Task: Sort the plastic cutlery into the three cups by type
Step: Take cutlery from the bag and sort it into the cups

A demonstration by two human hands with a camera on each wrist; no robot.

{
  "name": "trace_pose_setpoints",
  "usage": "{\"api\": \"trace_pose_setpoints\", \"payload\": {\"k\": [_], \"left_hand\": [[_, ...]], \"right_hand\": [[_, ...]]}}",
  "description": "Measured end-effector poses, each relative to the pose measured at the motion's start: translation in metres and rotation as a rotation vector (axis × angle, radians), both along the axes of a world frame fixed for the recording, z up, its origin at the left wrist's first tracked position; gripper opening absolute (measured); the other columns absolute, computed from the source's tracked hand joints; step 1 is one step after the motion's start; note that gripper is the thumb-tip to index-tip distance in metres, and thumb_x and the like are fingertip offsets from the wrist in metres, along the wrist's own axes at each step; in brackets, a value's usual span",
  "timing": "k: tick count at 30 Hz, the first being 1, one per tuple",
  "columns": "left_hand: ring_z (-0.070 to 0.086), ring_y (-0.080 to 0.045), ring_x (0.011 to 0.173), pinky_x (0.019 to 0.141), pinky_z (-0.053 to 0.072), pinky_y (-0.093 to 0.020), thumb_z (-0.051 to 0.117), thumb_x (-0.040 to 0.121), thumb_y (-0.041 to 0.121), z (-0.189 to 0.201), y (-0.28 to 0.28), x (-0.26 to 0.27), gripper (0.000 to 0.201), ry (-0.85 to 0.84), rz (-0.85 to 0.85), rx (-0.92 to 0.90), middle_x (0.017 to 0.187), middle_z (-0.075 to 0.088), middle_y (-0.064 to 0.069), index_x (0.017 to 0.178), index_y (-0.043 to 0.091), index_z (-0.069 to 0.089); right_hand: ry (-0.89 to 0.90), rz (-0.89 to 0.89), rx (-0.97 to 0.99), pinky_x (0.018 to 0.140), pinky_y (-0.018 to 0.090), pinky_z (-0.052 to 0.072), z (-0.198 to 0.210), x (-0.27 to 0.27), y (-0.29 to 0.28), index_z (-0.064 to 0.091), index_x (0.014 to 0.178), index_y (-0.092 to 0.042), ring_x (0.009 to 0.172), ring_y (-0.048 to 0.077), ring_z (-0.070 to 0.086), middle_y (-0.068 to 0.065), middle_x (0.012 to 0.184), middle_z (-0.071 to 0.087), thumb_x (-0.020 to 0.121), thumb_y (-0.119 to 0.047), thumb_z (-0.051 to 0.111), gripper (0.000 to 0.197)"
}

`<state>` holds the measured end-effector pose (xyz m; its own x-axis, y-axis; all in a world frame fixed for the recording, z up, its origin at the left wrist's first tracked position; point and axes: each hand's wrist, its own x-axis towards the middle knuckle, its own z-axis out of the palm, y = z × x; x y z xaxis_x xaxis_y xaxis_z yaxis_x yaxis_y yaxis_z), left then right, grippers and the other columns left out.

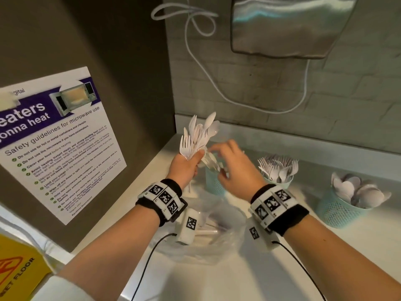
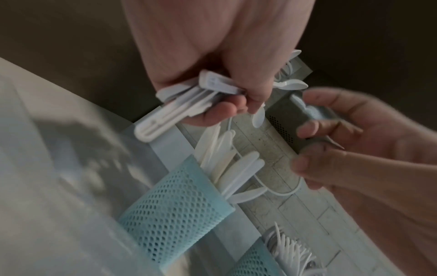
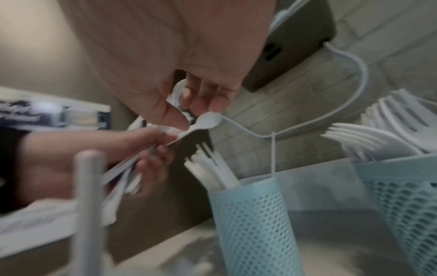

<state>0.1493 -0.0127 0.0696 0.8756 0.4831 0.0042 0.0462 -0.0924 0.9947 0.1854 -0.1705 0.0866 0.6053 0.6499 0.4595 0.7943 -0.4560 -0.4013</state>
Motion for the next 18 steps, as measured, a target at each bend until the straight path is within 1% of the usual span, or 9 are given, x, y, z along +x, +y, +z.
{"api": "trace_pose_setpoints", "payload": {"k": [2,4,5,6,9,12,13,15,18], "left_hand": [[0.04,-0.013,0.048,0.047,0.037,-0.022,0.059,0.092,0.028,0.001,-0.003,0.002,0.02,0.001,-0.01,0.017,0.056,0.045,-0.001,0.085,0.01,0.063],[0.043,-0.011,0.048,0.05,0.04,-0.022,0.058,0.093,0.029,0.0,-0.006,0.001,0.021,-0.001,-0.046,0.049,0.057,0.047,-0.001,0.083,0.011,0.063],[0.045,-0.01,0.048,0.05,0.041,-0.02,0.058,0.093,0.03,0.001,-0.006,-0.002,0.023,-0.011,-0.077,0.065,0.058,0.048,-0.001,0.081,0.01,0.063],[0.047,-0.009,0.049,0.053,0.043,-0.02,0.057,0.094,0.03,0.002,-0.007,-0.004,0.026,-0.019,-0.115,0.074,0.06,0.05,-0.002,0.084,0.007,0.064],[0.053,-0.006,0.053,0.061,0.046,-0.026,0.056,0.094,0.025,0.004,-0.008,-0.015,0.027,-0.007,-0.256,0.078,0.063,0.058,0.001,0.101,0.001,0.065],[0.049,-0.006,0.054,0.054,0.044,-0.021,0.055,0.094,0.014,0.007,-0.015,-0.025,0.01,-0.005,-0.407,0.001,0.059,0.054,0.007,0.098,0.012,0.064],[0.047,-0.007,0.054,0.052,0.042,-0.021,0.056,0.093,0.013,0.007,-0.017,-0.028,0.009,-0.005,-0.435,-0.025,0.06,0.053,0.005,0.099,0.013,0.063],[0.044,-0.011,0.055,0.053,0.039,-0.024,0.06,0.091,0.01,0.004,-0.018,-0.03,0.01,0.01,-0.454,-0.034,0.062,0.053,0.002,0.099,0.014,0.063],[0.045,-0.014,0.056,0.056,0.042,-0.028,0.065,0.087,0.011,0.001,-0.02,-0.029,0.013,0.079,-0.445,0.025,0.066,0.055,-0.002,0.1,0.01,0.064]], "right_hand": [[0.077,0.05,-0.052,0.074,0.033,0.047,-0.012,-0.014,0.004,0.041,0.111,-0.029,0.083,0.014,0.054,-0.009,0.101,0.047,0.079,-0.004,0.052,0.043],[0.25,-0.015,0.087,0.065,0.033,0.046,-0.022,-0.021,0.006,0.038,0.106,-0.03,0.063,0.009,0.05,-0.007,0.094,0.053,0.087,-0.017,0.052,0.027],[0.339,-0.056,0.194,0.063,0.032,0.046,-0.024,-0.021,0.006,0.039,0.106,-0.029,0.06,0.007,0.048,-0.005,0.093,0.055,0.091,-0.027,0.053,0.022],[0.421,-0.096,0.294,0.065,0.032,0.047,-0.023,-0.019,0.007,0.042,0.11,-0.027,0.062,0.007,0.05,-0.003,0.094,0.057,0.091,-0.038,0.056,0.026],[0.656,-0.087,0.54,0.085,0.033,0.052,-0.01,-0.011,0.006,0.041,0.129,-0.024,0.093,0.007,0.061,-0.005,0.108,0.061,0.072,-0.065,0.066,0.074],[0.753,-0.054,0.775,0.104,0.042,0.044,0.006,-0.005,0.003,0.017,0.144,-0.036,0.118,0.011,0.056,-0.002,0.133,0.054,0.066,-0.061,0.071,0.098],[0.701,-0.061,0.818,0.106,0.045,0.042,0.012,-0.006,0.0,0.014,0.145,-0.038,0.122,0.013,0.053,-0.002,0.136,0.051,0.067,-0.06,0.07,0.098],[0.568,-0.029,0.851,0.106,0.048,0.041,0.021,-0.01,-0.003,0.021,0.143,-0.038,0.125,0.012,0.051,-0.002,0.135,0.052,0.071,-0.054,0.069,0.088],[0.487,0.104,0.775,0.102,0.037,0.043,0.03,-0.02,-0.003,0.035,0.142,-0.034,0.126,0.005,0.047,0.001,0.136,0.052,0.083,-0.042,0.062,0.065]]}}
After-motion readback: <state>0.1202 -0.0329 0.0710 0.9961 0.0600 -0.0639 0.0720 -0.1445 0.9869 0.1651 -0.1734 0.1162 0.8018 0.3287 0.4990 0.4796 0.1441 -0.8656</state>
